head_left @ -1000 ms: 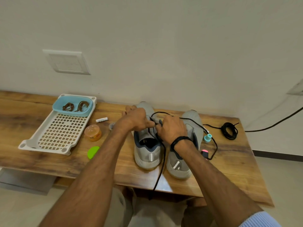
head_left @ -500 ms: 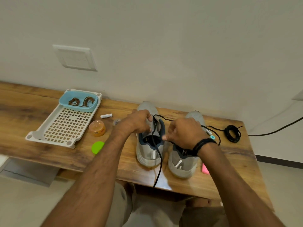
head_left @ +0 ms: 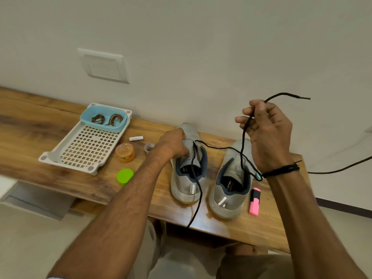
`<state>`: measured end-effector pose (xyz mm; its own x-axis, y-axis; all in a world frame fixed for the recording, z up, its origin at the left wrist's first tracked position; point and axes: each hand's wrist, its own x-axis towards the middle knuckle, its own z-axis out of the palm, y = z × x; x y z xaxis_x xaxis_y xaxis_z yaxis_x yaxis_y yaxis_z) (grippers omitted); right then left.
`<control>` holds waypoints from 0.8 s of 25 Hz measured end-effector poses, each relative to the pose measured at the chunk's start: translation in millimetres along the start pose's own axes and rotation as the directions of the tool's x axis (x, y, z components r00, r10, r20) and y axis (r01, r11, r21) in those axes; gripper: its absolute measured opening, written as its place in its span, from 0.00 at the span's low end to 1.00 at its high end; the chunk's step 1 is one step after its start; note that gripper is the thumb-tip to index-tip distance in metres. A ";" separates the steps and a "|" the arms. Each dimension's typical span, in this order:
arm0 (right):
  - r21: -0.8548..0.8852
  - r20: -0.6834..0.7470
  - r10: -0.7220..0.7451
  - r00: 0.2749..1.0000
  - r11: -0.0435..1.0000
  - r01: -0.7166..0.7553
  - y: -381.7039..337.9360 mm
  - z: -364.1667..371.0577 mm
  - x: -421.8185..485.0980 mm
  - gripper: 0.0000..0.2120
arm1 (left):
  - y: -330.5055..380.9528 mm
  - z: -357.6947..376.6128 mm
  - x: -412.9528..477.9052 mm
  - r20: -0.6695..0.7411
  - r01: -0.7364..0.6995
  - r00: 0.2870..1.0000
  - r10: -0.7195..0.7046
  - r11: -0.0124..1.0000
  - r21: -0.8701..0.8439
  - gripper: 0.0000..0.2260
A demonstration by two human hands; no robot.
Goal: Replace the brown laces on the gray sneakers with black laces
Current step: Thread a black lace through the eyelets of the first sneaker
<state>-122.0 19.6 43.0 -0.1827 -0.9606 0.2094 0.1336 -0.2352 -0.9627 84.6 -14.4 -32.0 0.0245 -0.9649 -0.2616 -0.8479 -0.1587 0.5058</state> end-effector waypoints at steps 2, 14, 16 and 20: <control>-0.115 -0.026 -0.016 1.000 0.993 0.012 3.2 1.0 2.0 0.07 | 0.0 -1.7 -0.3 -0.005 -0.002 1.000 0.002 1.000 0.007 0.26; -0.626 0.072 0.054 0.996 0.780 0.002 58.7 22.2 30.1 0.10 | -7.5 2.3 5.9 -0.014 0.005 1.000 -0.007 0.991 -0.133 0.18; -0.687 0.123 0.068 0.990 0.725 0.035 65.5 25.8 33.5 0.07 | -8.4 5.6 8.8 -0.017 0.016 1.000 -0.018 0.990 -0.140 0.17; -0.713 0.133 0.112 0.985 0.701 0.017 75.3 26.8 38.4 0.10 | -7.6 20.7 9.3 -0.082 -0.007 0.997 0.012 0.998 0.061 0.16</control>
<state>-92.8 -39.0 -16.9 -0.0353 -0.9920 0.1212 -0.6043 -0.0754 -0.7932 80.4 -17.9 -55.3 0.0576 -0.9806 -0.1872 -0.8786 -0.1389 0.4569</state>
